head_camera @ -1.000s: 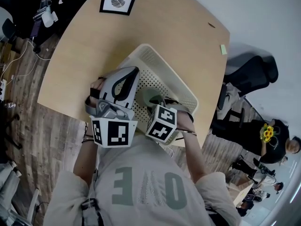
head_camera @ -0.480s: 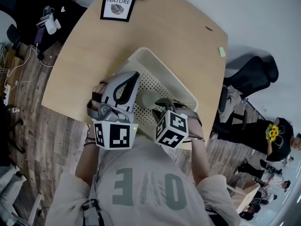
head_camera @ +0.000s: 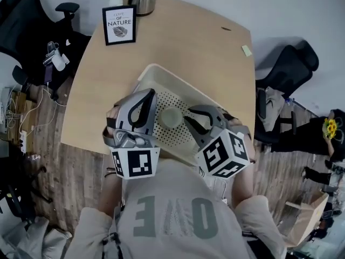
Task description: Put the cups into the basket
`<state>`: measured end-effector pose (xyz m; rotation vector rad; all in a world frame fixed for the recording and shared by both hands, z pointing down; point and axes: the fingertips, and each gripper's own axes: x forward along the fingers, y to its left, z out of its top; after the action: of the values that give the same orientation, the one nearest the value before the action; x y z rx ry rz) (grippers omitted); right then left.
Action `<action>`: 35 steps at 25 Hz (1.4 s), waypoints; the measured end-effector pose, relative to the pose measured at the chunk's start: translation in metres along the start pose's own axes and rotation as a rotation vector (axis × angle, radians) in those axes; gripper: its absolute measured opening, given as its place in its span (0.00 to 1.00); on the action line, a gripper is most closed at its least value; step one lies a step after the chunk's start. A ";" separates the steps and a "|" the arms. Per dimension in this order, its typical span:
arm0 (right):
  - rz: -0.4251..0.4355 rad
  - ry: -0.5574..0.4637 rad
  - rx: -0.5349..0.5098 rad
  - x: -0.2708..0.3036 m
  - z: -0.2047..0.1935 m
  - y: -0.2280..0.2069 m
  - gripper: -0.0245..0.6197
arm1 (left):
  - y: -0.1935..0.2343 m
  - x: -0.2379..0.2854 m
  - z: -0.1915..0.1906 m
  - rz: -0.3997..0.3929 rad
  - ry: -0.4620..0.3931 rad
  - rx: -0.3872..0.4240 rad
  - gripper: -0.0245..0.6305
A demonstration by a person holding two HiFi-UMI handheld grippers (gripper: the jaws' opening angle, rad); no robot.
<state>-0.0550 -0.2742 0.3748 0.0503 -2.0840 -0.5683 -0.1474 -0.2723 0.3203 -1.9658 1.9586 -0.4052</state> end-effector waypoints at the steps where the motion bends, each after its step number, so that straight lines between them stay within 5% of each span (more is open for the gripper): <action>1: -0.022 -0.059 0.025 -0.013 0.008 -0.008 0.15 | 0.000 0.002 0.006 -0.001 -0.011 0.009 0.05; 5: -0.142 -0.348 0.136 -0.074 0.035 -0.043 0.12 | -0.004 0.005 0.037 -0.013 -0.076 0.020 0.05; 8: -0.379 -0.578 0.350 -0.132 0.036 -0.074 0.04 | -0.010 0.007 0.058 -0.030 -0.088 0.042 0.05; 13: -0.692 -0.799 0.424 -0.195 0.024 -0.079 0.04 | -0.022 0.006 0.082 -0.068 -0.115 0.072 0.05; 17: -0.902 -0.946 0.647 -0.204 -0.007 -0.068 0.04 | -0.031 -0.001 0.093 -0.112 -0.127 0.084 0.05; 19: -0.925 -0.917 0.740 -0.188 -0.025 -0.063 0.04 | -0.038 -0.001 0.094 -0.126 -0.128 0.086 0.05; 25: -0.811 -0.836 0.843 -0.142 -0.042 -0.041 0.04 | -0.055 -0.008 0.093 -0.172 -0.135 0.058 0.05; 35: -0.823 -0.789 0.830 -0.130 -0.048 -0.036 0.04 | -0.053 -0.011 0.092 -0.179 -0.142 0.053 0.05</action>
<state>0.0495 -0.2913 0.2780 1.4015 -2.9100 -0.1216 -0.0606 -0.2579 0.2600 -2.0829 1.6757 -0.3470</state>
